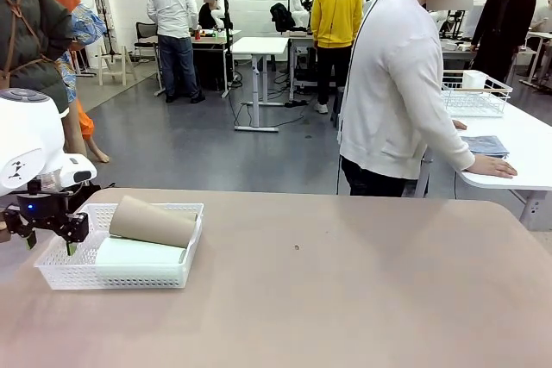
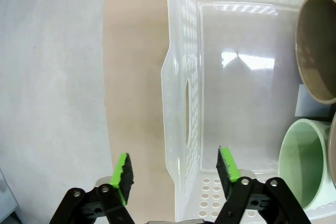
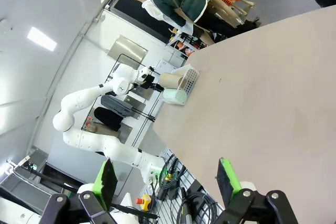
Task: Clean and organize the cups into the basket.
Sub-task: Move the Organizing basket back to the left side of the table.
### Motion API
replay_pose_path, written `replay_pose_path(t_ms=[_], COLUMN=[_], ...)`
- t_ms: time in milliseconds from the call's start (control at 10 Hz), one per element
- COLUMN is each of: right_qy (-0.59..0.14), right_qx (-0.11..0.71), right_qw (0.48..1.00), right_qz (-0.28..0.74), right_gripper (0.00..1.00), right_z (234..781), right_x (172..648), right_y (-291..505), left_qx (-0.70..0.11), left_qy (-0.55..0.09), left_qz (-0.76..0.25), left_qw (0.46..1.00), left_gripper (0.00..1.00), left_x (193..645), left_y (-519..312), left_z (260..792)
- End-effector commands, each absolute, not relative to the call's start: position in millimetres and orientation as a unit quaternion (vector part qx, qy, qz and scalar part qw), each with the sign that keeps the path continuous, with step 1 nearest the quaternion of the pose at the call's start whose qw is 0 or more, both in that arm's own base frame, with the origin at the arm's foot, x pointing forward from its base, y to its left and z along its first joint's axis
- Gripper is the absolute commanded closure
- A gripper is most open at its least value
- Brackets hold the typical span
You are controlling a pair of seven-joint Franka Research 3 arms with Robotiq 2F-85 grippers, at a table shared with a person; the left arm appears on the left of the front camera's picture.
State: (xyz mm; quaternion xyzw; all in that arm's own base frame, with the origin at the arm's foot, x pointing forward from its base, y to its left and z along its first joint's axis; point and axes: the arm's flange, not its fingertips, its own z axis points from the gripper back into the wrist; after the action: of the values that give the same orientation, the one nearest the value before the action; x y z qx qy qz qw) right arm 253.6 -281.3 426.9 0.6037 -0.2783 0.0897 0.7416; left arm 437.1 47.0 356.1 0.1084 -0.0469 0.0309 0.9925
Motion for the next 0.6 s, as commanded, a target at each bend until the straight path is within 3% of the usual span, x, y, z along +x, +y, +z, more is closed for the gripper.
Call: replay_pose_path(t_ms=[0,500], right_qy=[-0.281,-0.281], right_qx=[0.604,0.604], right_qw=[0.74,0.74], right_qz=[0.092,0.092], right_gripper=[0.0,0.0], right_z=[428.0,428.0], right_x=[253.9,253.9], right_y=[-280.4,-280.4], left_qx=[0.123,0.1], left_qy=[-0.049,-0.037], left_qz=[0.028,0.079], left_qw=[0.991,0.991], left_gripper=[0.0,0.0], left_x=[438.7,430.0], left_y=[52.4,50.7], left_z=[355.0,370.6])
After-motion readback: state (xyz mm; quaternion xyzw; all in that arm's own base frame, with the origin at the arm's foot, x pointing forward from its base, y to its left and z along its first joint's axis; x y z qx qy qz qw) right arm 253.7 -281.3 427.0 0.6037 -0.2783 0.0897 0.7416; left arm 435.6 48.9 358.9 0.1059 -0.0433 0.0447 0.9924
